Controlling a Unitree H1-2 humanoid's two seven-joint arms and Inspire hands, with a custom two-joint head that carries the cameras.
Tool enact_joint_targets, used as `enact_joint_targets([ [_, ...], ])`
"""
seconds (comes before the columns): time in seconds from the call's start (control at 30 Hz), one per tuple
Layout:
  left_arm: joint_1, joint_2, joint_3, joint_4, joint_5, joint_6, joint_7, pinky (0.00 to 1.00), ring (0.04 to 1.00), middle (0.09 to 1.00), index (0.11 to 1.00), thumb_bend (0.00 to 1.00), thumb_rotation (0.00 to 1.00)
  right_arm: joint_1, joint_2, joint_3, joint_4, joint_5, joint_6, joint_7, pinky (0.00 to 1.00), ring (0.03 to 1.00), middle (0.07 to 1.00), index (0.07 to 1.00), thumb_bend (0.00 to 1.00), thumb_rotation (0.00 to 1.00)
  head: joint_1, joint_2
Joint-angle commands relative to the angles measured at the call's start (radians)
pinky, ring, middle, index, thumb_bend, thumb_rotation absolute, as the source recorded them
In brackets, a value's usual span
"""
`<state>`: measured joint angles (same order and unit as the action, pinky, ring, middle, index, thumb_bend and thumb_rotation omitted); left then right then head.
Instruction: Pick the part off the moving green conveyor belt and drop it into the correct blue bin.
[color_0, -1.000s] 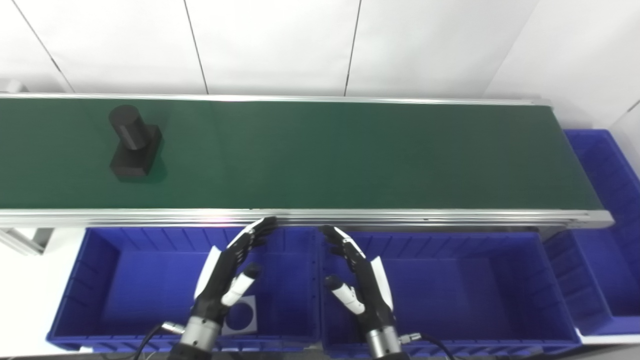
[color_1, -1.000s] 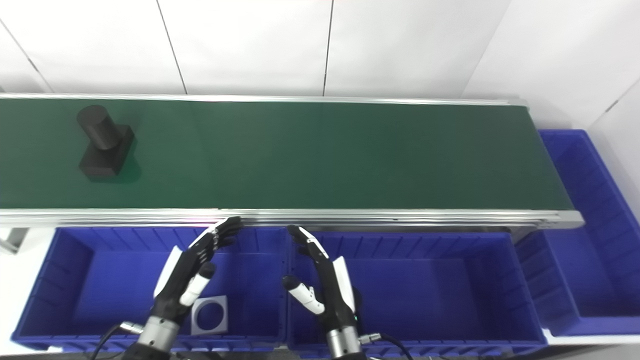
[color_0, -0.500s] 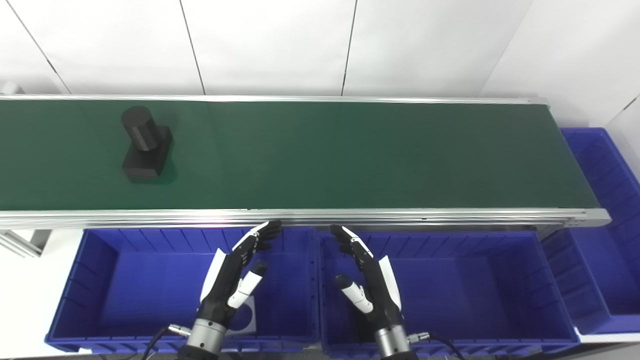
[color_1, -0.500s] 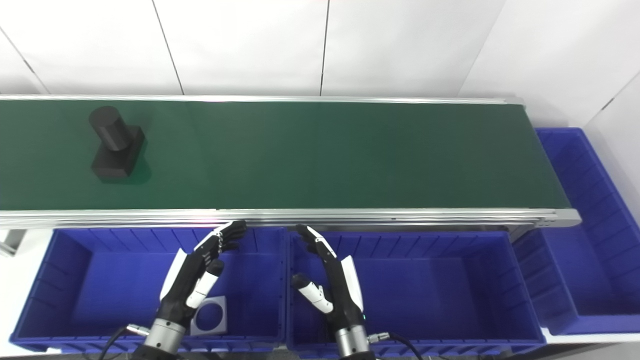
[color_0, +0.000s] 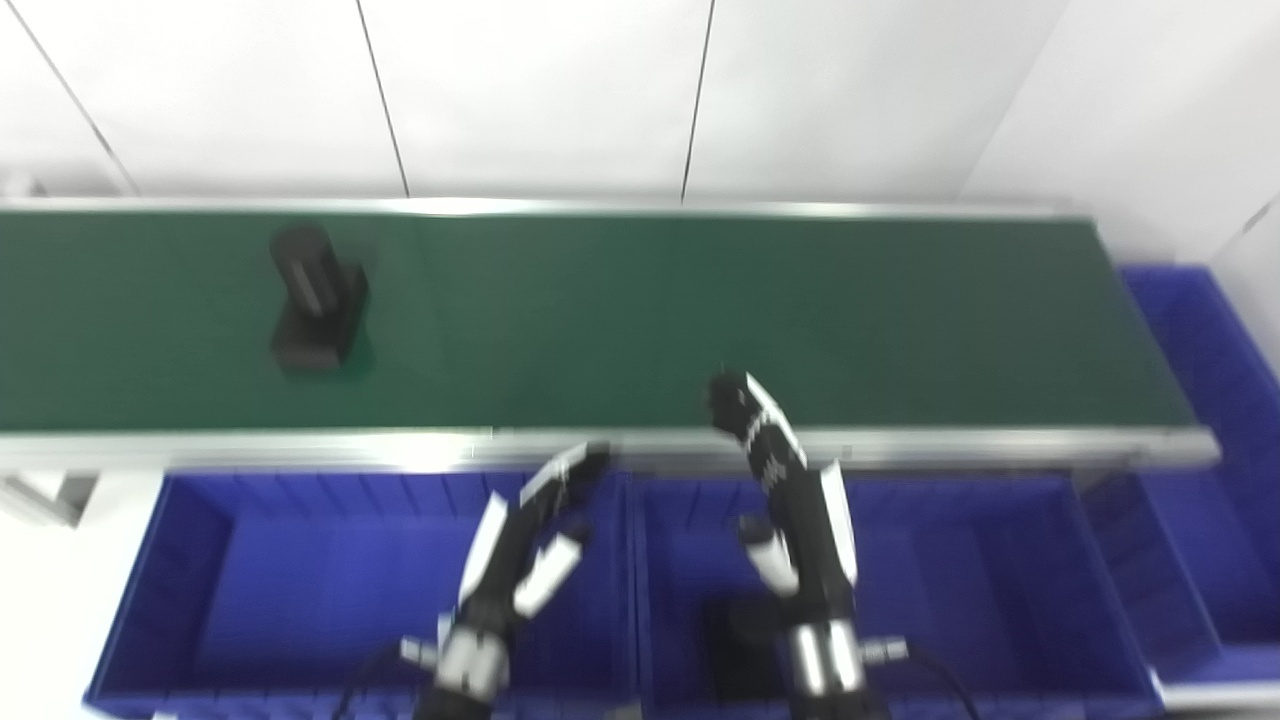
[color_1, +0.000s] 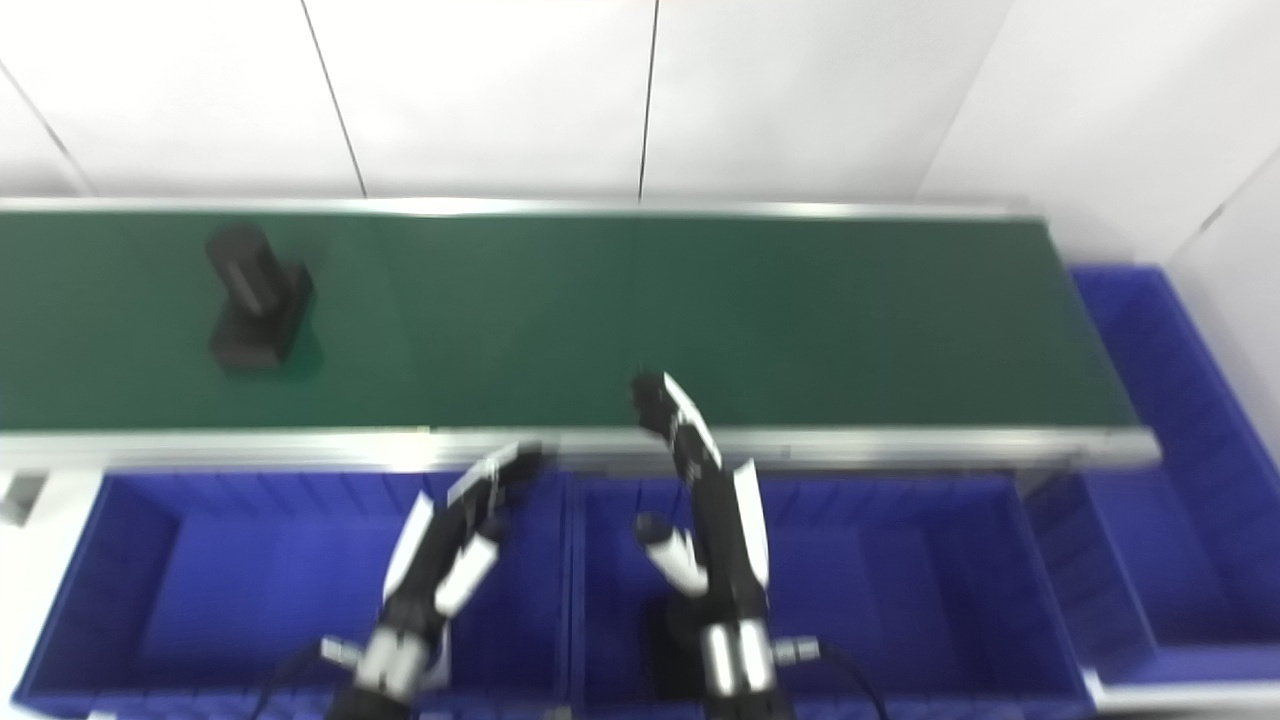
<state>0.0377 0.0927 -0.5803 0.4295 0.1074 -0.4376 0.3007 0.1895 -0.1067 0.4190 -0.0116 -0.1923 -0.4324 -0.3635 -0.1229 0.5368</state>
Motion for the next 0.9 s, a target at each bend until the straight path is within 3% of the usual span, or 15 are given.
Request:
enact_joint_targets([
  [0.0, -0.034, -0.008, -0.006, -0.005, -0.004, -0.032, 0.019, 0.75, 0.814, 0.826, 0.818, 0.74, 1.0, -0.027, 0.0, -0.01, -0.029, -0.011, -0.037, -0.003, 0.82, 0.852, 0.863, 0.873, 0.85, 0.98, 0.017, -0.005],
  [0.17, -0.062, -0.021, -0.034, 0.016, 0.01, -0.032, 0.052, 0.73, 0.802, 0.813, 0.798, 0.75, 0.98, -0.059, 0.004, -0.031, -0.019, 0.012, -0.037, 0.005, 0.81, 0.84, 0.86, 0.869, 0.87, 0.98, 0.027, -0.038],
  [0.27, -0.092, -0.024, -0.088, 0.047, 0.041, -0.032, 0.098, 0.72, 0.788, 0.801, 0.789, 0.77, 0.97, -0.067, -0.002, -0.035, -0.027, 0.008, -0.038, -0.004, 0.79, 0.829, 0.854, 0.863, 0.86, 0.97, 0.036, -0.081],
  [0.47, -0.111, -0.005, -0.156, 0.063, 0.062, -0.032, 0.183, 0.68, 0.766, 0.789, 0.778, 0.81, 0.99, -0.097, -0.021, -0.062, -0.035, 0.029, -0.038, 0.009, 0.79, 0.826, 0.854, 0.87, 0.85, 0.93, 0.049, -0.046],
  [0.87, -0.094, 0.011, -0.189, 0.043, 0.055, -0.032, 0.205, 0.7, 0.772, 0.794, 0.787, 0.81, 0.96, -0.235, -0.014, -0.126, 0.033, 0.082, -0.037, 0.112, 0.78, 0.821, 0.851, 0.874, 0.8, 0.87, 0.107, -0.041],
])
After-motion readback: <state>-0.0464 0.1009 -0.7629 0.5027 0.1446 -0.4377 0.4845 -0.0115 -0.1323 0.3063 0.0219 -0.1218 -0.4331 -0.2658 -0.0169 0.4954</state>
